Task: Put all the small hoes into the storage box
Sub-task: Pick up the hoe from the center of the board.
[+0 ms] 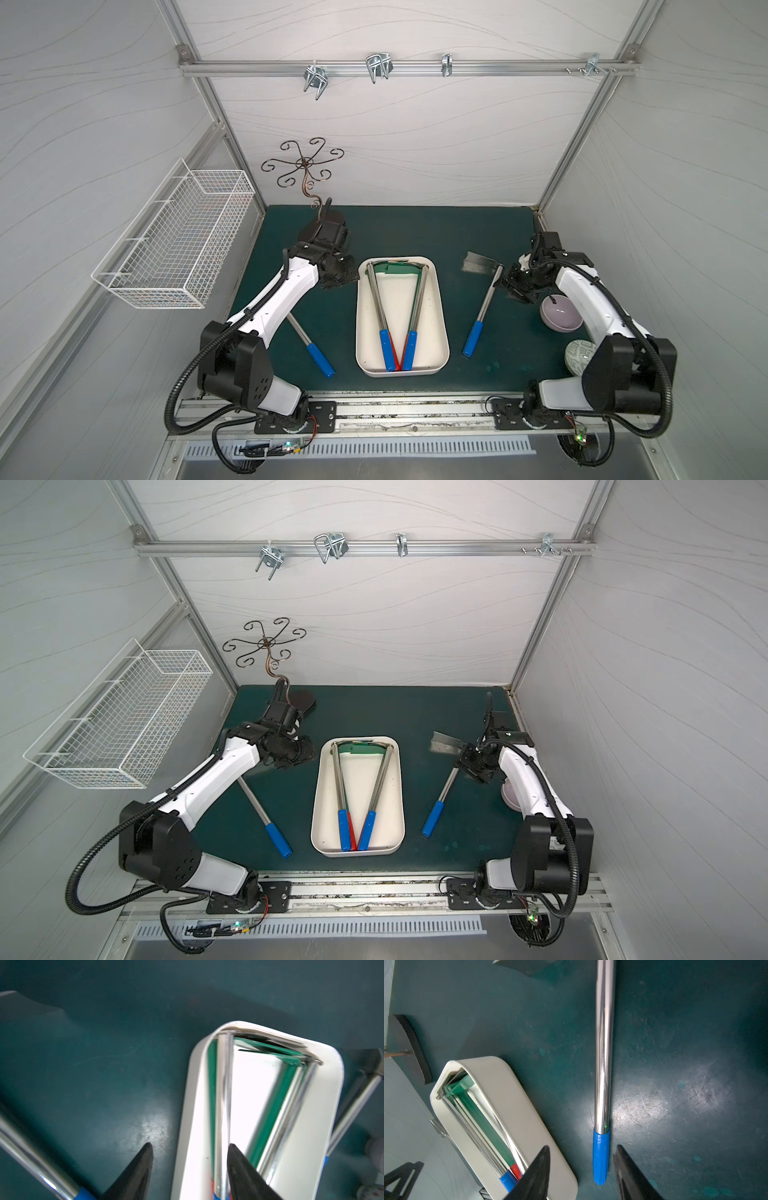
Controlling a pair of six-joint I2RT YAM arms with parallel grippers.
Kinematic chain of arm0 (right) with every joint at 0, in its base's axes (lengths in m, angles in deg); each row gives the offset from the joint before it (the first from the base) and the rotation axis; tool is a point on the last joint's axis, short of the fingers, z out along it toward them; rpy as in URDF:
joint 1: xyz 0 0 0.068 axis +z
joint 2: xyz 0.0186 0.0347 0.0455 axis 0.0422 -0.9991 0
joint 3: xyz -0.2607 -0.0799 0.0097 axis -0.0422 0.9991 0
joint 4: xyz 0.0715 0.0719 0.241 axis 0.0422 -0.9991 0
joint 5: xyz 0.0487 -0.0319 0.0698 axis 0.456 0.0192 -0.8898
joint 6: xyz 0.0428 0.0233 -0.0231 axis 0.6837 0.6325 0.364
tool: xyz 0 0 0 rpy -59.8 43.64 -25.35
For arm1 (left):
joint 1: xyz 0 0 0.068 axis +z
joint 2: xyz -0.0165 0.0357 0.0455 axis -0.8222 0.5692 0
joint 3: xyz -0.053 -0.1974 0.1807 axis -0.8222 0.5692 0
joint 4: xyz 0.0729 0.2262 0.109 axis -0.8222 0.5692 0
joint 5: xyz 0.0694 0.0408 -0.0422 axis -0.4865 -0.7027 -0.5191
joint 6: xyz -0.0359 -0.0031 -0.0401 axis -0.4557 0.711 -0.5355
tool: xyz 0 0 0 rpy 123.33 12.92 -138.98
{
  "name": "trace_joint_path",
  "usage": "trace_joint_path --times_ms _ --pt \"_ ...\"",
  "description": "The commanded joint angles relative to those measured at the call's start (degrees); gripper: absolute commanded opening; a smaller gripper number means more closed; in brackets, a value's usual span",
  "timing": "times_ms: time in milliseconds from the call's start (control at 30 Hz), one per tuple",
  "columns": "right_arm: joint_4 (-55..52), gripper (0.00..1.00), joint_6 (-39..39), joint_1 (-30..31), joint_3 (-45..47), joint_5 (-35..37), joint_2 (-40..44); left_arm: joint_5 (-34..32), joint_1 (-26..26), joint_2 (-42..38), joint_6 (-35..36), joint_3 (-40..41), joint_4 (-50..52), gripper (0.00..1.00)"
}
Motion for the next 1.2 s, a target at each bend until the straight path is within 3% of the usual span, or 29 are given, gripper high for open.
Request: trace_joint_path --times_ms 0,267,500,1167 --pt "3.4 0.51 3.7 -0.6 0.4 1.1 -0.7 2.2 2.2 -2.1 4.3 2.0 -2.4 0.59" --pt "6.6 0.52 5.1 -0.6 -3.4 0.0 -11.2 5.3 5.7 -2.6 9.5 8.0 -7.2 0.58" --pt "7.3 0.53 4.9 -0.2 -5.9 -0.1 -17.0 7.0 6.6 -3.3 8.9 9.4 -9.2 0.57" --pt "6.5 0.52 3.9 -0.2 -15.0 8.4 -29.0 7.6 7.0 -4.3 8.8 10.1 -9.3 0.57"
